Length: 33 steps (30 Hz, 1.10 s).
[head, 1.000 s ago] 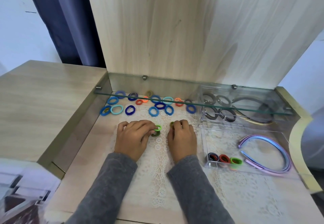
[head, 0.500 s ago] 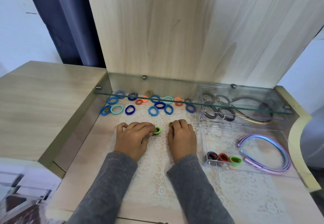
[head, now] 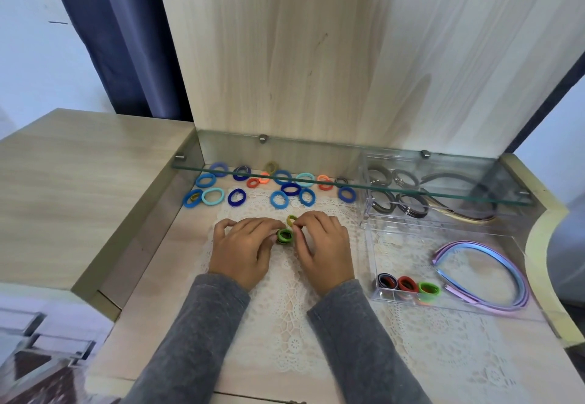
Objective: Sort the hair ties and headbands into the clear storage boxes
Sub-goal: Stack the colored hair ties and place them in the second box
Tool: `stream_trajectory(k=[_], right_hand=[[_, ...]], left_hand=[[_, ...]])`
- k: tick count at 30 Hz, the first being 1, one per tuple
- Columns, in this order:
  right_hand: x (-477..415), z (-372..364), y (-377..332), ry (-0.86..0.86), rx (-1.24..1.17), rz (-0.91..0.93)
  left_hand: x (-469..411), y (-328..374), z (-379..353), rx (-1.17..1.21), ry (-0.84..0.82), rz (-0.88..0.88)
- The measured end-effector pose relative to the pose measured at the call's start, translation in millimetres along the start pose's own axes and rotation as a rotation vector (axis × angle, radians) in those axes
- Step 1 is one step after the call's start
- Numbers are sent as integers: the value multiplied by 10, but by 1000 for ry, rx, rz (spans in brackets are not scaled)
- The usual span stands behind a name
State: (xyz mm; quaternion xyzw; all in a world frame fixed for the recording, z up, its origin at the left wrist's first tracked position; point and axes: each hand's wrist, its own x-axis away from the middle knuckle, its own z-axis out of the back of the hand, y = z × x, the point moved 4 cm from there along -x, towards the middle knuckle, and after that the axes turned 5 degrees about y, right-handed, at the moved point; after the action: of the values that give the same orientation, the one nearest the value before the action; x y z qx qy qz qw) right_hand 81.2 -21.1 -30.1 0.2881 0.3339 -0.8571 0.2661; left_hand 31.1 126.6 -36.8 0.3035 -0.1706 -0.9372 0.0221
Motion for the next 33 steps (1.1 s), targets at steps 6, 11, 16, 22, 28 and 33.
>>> stream_trajectory(k=[6, 11, 16, 22, 28, 33], right_hand=[[32, -37, -90, -64, 42, 138], [31, -46, -92, -75, 92, 134], [60, -141, -70, -208, 138, 100], [62, -159, -74, -267, 112, 92], [52, -161, -78, -277, 85, 80], [31, -165, -80, -295, 59, 56]], left_hand=[[-4, -30, -29, 15, -8, 85], [-5, -50, -45, 9, -23, 127], [-13, -58, -95, 1, -92, 117], [-18, -52, -95, 20, -125, 95], [-23, -39, -68, 75, -136, 137], [-22, -47, -57, 109, -147, 169]])
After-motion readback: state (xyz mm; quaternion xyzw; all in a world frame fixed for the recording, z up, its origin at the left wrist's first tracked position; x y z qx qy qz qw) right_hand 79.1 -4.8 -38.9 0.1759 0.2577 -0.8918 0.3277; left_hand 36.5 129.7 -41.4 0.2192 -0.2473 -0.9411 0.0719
